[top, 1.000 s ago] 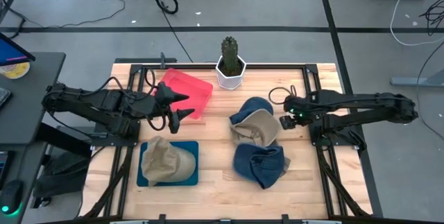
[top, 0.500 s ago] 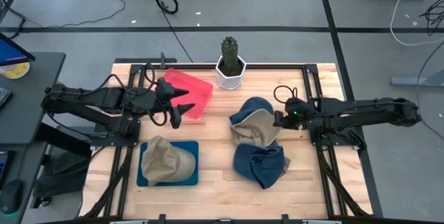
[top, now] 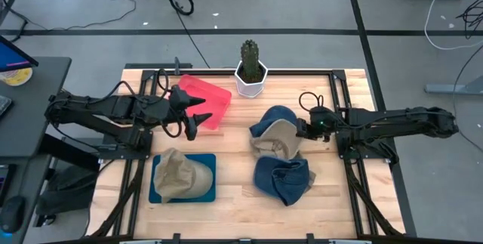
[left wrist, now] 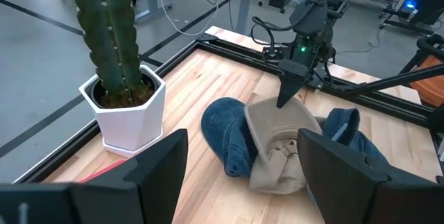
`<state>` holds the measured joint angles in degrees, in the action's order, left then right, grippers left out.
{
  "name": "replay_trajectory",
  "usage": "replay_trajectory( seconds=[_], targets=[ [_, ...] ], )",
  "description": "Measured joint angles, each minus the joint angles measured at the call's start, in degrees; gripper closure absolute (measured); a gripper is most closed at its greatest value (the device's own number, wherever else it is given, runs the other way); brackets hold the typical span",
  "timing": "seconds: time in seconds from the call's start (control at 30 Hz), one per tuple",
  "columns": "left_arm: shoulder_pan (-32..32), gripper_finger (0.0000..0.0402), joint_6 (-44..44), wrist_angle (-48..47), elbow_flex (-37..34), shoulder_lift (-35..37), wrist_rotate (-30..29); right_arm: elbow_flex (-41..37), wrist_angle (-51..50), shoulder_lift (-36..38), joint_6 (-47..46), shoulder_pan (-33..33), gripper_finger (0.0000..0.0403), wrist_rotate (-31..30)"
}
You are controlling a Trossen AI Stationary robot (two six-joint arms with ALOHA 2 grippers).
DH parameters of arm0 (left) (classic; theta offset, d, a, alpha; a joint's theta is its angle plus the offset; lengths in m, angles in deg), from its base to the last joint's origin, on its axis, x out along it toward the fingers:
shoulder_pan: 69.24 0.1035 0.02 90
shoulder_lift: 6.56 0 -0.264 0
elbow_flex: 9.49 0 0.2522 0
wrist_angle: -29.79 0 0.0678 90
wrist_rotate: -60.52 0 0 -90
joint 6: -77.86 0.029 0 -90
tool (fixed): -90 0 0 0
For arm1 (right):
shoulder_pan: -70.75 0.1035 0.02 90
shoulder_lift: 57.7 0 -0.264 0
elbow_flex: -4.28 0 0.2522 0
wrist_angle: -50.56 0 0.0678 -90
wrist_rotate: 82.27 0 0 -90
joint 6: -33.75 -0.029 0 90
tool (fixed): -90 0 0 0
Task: Pick & Place hat
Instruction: Put the top brown cap into the blue bin
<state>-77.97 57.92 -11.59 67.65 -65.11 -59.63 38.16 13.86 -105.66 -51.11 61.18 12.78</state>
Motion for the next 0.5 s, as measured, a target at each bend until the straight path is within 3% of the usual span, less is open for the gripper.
replay_trajectory(
  seconds=[0.5],
  targets=[
    [0.0,0.0126,-0.3,0.0,0.0,0.0,0.0,19.7,-13.3,3.0,11.4,-2.0,0.0397,-8.3]
  ],
)
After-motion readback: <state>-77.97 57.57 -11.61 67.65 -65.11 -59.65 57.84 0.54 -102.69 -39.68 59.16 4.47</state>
